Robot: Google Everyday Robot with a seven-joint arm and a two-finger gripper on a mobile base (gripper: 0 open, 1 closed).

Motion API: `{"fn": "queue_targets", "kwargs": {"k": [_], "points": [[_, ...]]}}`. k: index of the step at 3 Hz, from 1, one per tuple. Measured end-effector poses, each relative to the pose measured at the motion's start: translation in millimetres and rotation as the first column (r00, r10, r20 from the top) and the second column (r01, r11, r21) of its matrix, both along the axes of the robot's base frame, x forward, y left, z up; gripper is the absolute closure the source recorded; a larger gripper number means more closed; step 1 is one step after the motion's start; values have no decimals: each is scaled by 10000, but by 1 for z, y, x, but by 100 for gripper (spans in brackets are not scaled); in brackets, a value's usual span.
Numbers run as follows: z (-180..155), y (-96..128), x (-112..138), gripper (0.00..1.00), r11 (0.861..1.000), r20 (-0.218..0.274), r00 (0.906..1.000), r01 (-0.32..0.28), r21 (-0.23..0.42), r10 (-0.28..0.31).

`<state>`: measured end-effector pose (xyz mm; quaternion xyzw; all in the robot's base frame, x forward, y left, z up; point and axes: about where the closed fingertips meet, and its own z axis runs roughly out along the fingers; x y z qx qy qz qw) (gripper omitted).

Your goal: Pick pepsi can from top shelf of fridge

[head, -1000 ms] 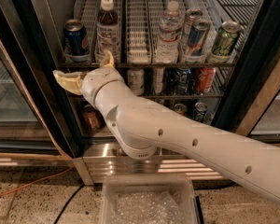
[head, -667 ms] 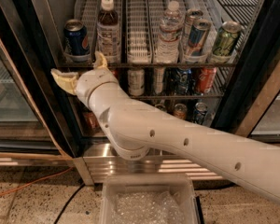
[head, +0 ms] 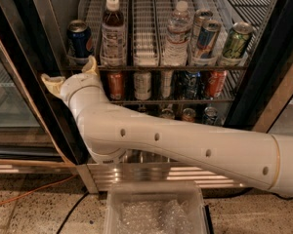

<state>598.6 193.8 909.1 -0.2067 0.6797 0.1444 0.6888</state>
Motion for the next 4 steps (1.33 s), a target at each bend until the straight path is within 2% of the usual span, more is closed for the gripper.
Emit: {"fn": "queue_targets", "kwargs": {"k": [1, 2, 3, 4], "points": [[-7, 5, 8, 23, 9967, -27, 9970, 769, -254, -770], [-7, -2, 16, 24, 9862, -9, 9863, 1650, -165, -1650], [1, -8, 21, 25, 9759, 110, 9759, 2180, -2, -2180], [10, -13, 25, 28, 9692, 228, 9690, 2455, 197, -2459]]}}
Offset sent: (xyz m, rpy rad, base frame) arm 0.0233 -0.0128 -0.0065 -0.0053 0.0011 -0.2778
